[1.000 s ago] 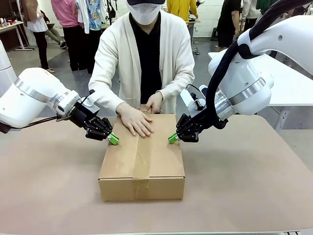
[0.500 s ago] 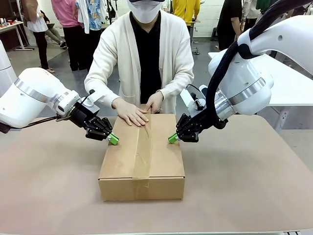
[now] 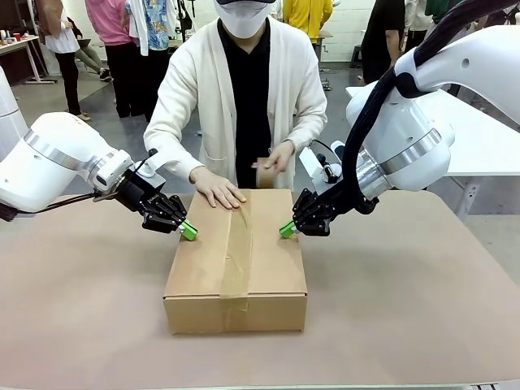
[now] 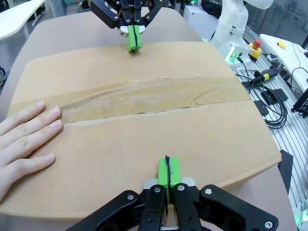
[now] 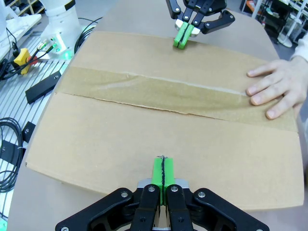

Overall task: Wrap the clocks to prevent damage.
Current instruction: After the human seals the box with tape, release both hands from the side flaps of the Package Box.

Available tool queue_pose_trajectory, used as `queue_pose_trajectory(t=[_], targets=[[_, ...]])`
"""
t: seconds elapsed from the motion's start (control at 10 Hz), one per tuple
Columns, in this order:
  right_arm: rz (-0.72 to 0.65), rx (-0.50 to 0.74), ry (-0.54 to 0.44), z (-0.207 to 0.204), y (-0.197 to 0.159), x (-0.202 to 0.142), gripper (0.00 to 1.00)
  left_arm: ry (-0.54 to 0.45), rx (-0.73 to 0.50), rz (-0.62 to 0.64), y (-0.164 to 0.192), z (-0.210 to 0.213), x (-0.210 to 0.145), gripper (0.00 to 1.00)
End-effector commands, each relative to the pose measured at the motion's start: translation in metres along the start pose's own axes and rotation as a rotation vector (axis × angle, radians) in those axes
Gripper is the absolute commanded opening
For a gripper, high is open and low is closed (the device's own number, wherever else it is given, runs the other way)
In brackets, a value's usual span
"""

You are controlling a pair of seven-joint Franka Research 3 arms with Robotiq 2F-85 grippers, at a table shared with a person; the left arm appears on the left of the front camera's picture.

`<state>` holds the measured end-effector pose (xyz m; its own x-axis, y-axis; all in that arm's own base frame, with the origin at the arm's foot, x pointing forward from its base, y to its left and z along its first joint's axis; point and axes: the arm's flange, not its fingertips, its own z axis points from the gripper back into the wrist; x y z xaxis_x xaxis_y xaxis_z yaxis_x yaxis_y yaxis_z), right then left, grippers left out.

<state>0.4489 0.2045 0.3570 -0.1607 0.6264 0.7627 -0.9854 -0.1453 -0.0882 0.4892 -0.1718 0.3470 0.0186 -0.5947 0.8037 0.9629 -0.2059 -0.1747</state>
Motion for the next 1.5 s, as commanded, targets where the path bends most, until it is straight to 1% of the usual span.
queue_pose_trajectory(t=[0.0,1.2,1.3,1.4], targets=[[-0.014,-0.003,0.014,-0.002,0.0,0.0,0.01,0.005,0.003,0.001,0.0,-0.001,-0.002,0.0],[-0.014,-0.003,0.014,-0.002,0.0,0.0,0.01,0.005,0.003,0.001,0.0,-0.001,-0.002,0.0],[0.0,0.0,0.0,0.0,0.0,0.0,0.01,0.0,0.0,0.0,0.0,0.0,0.0,0.0],[0.009,-0.018,0.036,0.022,0.004,0.01,0.01,0.045,0.007,-0.023,-0.009,0.018,0.015,0.0]])
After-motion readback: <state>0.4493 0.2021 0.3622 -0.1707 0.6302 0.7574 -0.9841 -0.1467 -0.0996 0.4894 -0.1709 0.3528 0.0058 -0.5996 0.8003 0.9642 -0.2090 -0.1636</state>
